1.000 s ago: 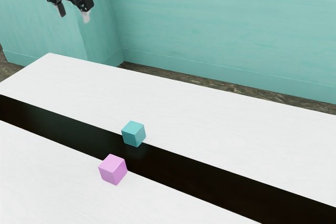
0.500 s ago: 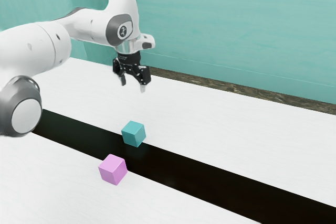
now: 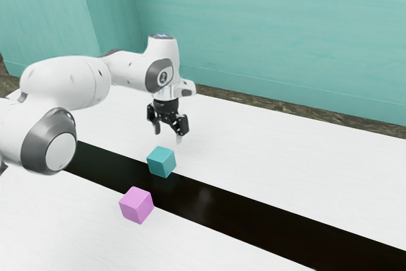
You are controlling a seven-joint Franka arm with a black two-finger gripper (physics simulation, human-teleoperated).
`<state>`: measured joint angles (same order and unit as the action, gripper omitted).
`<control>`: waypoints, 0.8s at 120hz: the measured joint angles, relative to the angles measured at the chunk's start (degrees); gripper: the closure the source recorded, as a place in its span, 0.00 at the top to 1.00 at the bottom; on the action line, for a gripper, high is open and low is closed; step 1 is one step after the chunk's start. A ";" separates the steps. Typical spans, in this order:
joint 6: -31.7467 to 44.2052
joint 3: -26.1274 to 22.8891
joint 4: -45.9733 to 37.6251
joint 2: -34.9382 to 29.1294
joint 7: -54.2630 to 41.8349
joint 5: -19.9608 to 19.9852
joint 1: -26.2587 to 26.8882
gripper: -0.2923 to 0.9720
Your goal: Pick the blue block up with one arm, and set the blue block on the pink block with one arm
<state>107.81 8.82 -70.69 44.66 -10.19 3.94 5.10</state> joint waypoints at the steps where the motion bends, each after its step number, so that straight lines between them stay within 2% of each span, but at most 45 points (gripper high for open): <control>1: -0.08 0.02 -0.04 0.04 -0.02 -0.01 -0.01 0.77; 55: -6.47 -0.57 1.42 2.22 -0.80 -1.32 -1.40 0.77; 96: -7.71 -1.93 2.22 1.76 -1.03 0.08 -1.30 0.77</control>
<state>100.10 6.88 -68.47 46.43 -11.22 4.02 3.79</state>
